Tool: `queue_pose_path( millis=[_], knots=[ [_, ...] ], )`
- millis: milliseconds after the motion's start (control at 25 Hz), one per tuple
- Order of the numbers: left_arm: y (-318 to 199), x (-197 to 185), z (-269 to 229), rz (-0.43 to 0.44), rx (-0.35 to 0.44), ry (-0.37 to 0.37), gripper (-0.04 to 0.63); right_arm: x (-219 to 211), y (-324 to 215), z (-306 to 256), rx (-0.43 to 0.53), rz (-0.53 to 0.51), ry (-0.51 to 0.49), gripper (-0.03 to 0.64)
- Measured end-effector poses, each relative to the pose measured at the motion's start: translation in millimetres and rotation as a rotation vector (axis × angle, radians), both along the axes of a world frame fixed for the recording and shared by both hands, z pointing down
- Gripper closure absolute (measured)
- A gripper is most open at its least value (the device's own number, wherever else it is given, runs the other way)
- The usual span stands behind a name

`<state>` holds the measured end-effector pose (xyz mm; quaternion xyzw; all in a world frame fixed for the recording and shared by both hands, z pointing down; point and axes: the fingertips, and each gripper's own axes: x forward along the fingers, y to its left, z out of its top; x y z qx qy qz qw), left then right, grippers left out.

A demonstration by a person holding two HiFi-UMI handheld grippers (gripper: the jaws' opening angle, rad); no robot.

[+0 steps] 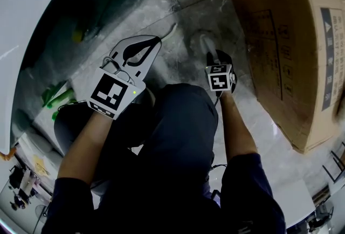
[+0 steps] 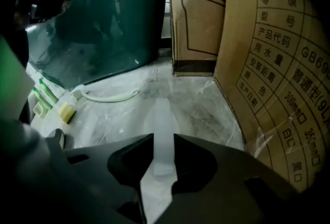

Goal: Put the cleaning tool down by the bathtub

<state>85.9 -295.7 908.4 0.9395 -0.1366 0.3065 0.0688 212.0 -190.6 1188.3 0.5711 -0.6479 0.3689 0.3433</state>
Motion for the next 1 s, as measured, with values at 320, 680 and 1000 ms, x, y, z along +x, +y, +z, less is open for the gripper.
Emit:
queue_pose_path(
  millis=[320, 680, 1000],
  knots=[
    [-3.6, 6.2, -6.0, 0.013, 0.010, 0.014, 0.564, -0.4, 2.4, -3.0, 0.006, 0.017, -0.048, 0.464],
    [-17.5, 15.0, -19.2, 0.033, 0.022, 0.068, 0.564, -3.1, -0.5, -32.8, 0.051, 0.062, -0.112, 0.420],
    [-50.6, 1.6, -69.5, 0.042, 0.065, 0.080, 0.563, 7.0, -16.8, -113.6, 0.095, 0.091, -0.112, 0.394]
  ],
)
